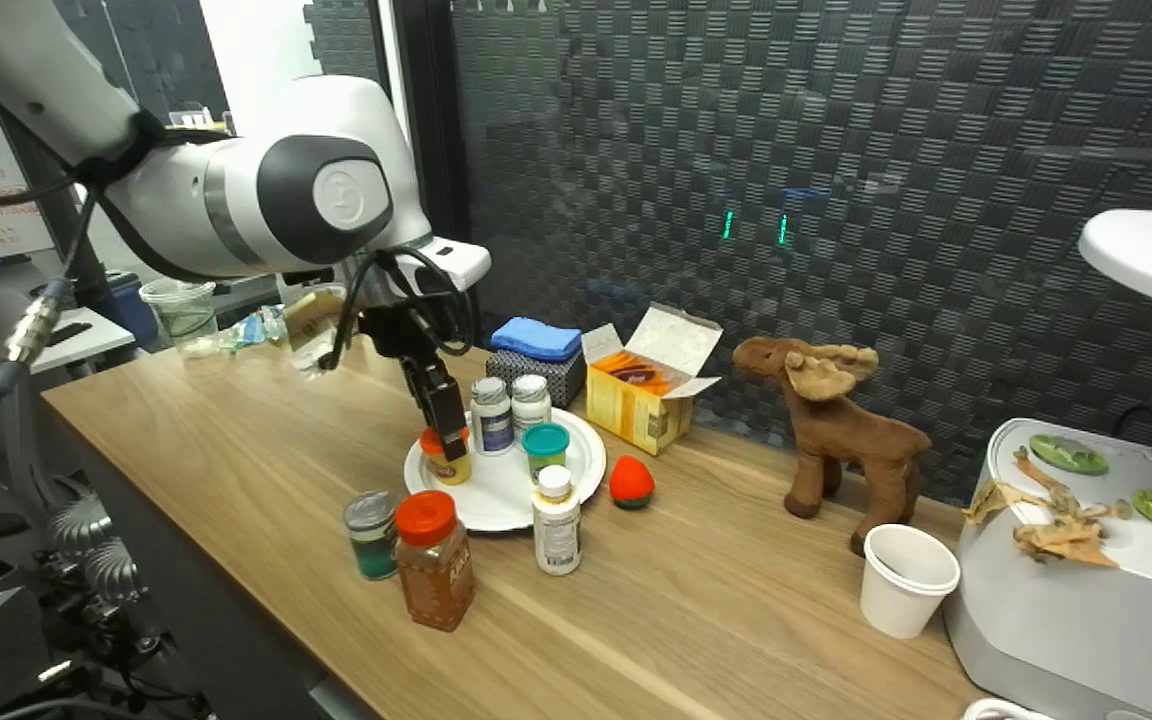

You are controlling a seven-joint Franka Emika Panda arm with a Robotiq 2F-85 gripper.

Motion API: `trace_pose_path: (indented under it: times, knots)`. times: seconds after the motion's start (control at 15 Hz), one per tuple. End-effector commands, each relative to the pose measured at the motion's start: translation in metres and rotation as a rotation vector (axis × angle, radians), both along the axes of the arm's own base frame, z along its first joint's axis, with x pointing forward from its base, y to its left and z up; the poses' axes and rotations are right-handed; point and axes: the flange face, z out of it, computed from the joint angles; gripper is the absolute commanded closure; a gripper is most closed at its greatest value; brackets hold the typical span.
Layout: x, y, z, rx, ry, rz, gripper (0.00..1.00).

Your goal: Put the bottles and orange plushie that are around the white plate on the white plate

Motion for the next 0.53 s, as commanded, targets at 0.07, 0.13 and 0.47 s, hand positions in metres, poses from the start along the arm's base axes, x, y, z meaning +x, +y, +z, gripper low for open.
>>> trace_pose_path:
  times: [0.07,0.13,0.47]
  knots:
    - [0.013,0.004,-0.002,0.012,-0.017,0.039,0.71]
    - [0.014,0.005,-0.001,0.012,-0.019,0.044,0.71]
    - [0.005,0.012,0.008,-0.012,-0.034,0.076,0.14]
